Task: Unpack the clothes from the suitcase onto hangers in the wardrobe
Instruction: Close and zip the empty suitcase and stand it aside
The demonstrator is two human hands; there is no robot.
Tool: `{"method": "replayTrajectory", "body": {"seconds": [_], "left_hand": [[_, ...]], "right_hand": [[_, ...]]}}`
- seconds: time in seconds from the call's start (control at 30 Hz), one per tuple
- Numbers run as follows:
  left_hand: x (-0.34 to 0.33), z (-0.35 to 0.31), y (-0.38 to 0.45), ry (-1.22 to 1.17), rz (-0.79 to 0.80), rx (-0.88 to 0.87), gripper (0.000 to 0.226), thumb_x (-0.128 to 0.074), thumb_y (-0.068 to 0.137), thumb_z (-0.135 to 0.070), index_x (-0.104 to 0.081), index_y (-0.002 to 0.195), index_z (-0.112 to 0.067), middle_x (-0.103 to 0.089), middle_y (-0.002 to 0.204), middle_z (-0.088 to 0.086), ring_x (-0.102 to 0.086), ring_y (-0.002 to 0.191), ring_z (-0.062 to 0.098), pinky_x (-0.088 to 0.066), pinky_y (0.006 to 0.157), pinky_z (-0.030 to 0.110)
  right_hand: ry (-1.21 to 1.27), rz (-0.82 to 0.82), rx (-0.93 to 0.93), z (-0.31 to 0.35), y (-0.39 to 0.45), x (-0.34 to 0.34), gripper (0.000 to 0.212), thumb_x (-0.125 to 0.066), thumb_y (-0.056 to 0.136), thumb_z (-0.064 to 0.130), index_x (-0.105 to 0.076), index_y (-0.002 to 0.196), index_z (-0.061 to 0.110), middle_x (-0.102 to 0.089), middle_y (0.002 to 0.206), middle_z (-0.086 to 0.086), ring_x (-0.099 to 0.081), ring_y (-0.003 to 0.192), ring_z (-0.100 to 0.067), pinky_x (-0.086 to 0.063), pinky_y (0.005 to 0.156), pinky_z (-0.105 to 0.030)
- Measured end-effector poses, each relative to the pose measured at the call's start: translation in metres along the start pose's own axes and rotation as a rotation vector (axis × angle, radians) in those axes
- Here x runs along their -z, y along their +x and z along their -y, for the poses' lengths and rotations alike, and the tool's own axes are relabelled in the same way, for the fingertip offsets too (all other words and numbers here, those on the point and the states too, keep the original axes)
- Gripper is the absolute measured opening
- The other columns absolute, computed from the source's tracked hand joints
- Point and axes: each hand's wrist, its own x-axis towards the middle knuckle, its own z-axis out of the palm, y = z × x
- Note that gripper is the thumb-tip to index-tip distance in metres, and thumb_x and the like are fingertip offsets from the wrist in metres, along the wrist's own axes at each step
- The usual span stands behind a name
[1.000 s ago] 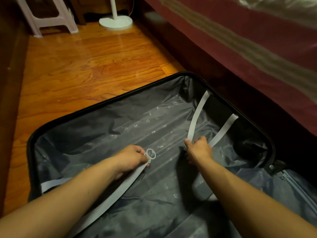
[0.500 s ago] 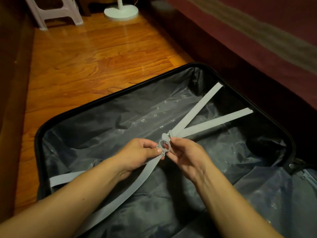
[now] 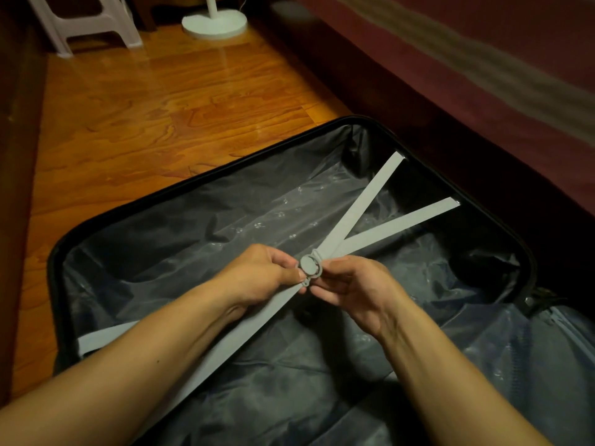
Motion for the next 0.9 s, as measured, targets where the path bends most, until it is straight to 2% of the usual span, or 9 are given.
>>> {"method": "replayTrajectory", "body": {"seconds": [0.17, 0.37, 0.43, 0.5, 0.6, 0.67, 0.73, 0.8, 0.9], "left_hand": [[0.002, -0.005, 0.002, 0.023, 0.011, 0.024, 0.008, -0.077, 0.083, -0.004, -0.077, 0.092, -0.003, -0.078, 0.085, 0.010, -0.070, 0.081, 0.016, -0.056, 0.088, 0.029], [-0.001, -0.006, 0.004, 0.198, -0.045, 0.046, 0.002, -0.080, 0.082, -0.017, -0.080, 0.082, -0.015, -0.078, 0.078, -0.001, -0.070, 0.077, 0.013, -0.055, 0.080, 0.029], [-0.002, -0.001, 0.005, 0.309, -0.049, 0.016, 0.009, -0.076, 0.087, -0.026, -0.080, 0.083, -0.019, -0.077, 0.079, -0.005, -0.071, 0.082, 0.011, -0.053, 0.079, 0.028], [-0.001, 0.007, 0.005, 0.425, -0.077, -0.060, 0.016, -0.067, 0.095, -0.033, -0.079, 0.097, -0.022, -0.077, 0.091, -0.006, -0.070, 0.090, 0.009, -0.050, 0.081, 0.026], [0.014, 0.028, 0.008, 0.647, -0.204, -0.137, 0.037, -0.056, 0.100, -0.043, -0.065, 0.132, -0.027, -0.067, 0.128, -0.004, -0.059, 0.120, 0.017, -0.046, 0.103, 0.033], [0.025, 0.046, 0.004, 0.728, -0.329, -0.114, 0.047, -0.051, 0.102, -0.043, -0.054, 0.143, -0.022, -0.059, 0.138, 0.005, -0.050, 0.129, 0.027, -0.039, 0.111, 0.038], [0.033, 0.062, -0.013, 0.746, -0.440, -0.106, 0.047, -0.052, 0.102, -0.037, -0.055, 0.143, -0.014, -0.056, 0.139, 0.013, -0.047, 0.129, 0.034, -0.036, 0.111, 0.041], [0.033, 0.076, -0.039, 0.740, -0.510, -0.111, 0.047, -0.056, 0.100, -0.032, -0.055, 0.142, -0.010, -0.053, 0.141, 0.018, -0.042, 0.132, 0.037, -0.034, 0.114, 0.044], [0.038, 0.081, -0.106, 0.804, -0.517, -0.008, 0.056, -0.061, 0.097, -0.032, -0.047, 0.148, -0.015, -0.032, 0.156, 0.022, -0.024, 0.145, 0.041, -0.020, 0.121, 0.050]], "right_hand": [[0.005, -0.013, 0.016, -0.002, -0.001, 0.003, 0.015, -0.052, 0.091, -0.006, -0.065, 0.087, 0.001, -0.074, 0.095, -0.019, -0.072, 0.084, -0.028, -0.058, 0.083, -0.041], [-0.133, -0.229, 0.200, -0.014, 0.002, -0.007, 0.005, -0.063, 0.087, -0.005, -0.066, 0.087, -0.001, -0.075, 0.090, -0.020, -0.073, 0.088, -0.035, -0.061, 0.082, -0.043], [-0.301, -0.314, 0.278, -0.021, 0.005, -0.006, 0.005, -0.066, 0.087, -0.001, -0.066, 0.083, 0.001, -0.075, 0.083, -0.018, -0.073, 0.086, -0.036, -0.060, 0.082, -0.049], [-0.486, -0.370, 0.306, -0.025, 0.012, -0.003, 0.008, -0.066, 0.088, 0.010, -0.067, 0.081, 0.014, -0.074, 0.078, -0.011, -0.072, 0.081, -0.033, -0.059, 0.081, -0.052], [-0.745, -0.383, 0.283, -0.031, 0.026, 0.010, 0.002, -0.061, 0.080, 0.027, -0.063, 0.081, 0.028, -0.070, 0.077, -0.002, -0.070, 0.077, -0.027, -0.058, 0.079, -0.053], [-0.941, -0.360, 0.231, -0.034, 0.026, 0.013, 0.004, -0.059, 0.088, 0.024, -0.059, 0.084, 0.023, -0.070, 0.086, -0.003, -0.068, 0.085, -0.027, -0.057, 0.085, -0.046], [-1.169, -0.344, 0.188, -0.037, 0.005, 0.012, 0.006, -0.055, 0.094, 0.023, -0.059, 0.090, 0.019, -0.070, 0.100, -0.010, -0.064, 0.098, -0.033, -0.052, 0.087, -0.036], [-1.365, -0.310, 0.195, -0.046, -0.021, 0.014, 0.014, -0.053, 0.095, 0.023, -0.061, 0.105, 0.019, -0.067, 0.113, -0.013, -0.060, 0.110, -0.035, -0.048, 0.090, -0.036], [-1.676, -0.173, 0.199, -0.070, -0.093, 0.018, 0.032, -0.044, 0.096, 0.029, -0.062, 0.121, 0.020, -0.066, 0.121, -0.010, -0.054, 0.118, -0.034, -0.039, 0.104, -0.040]]}}
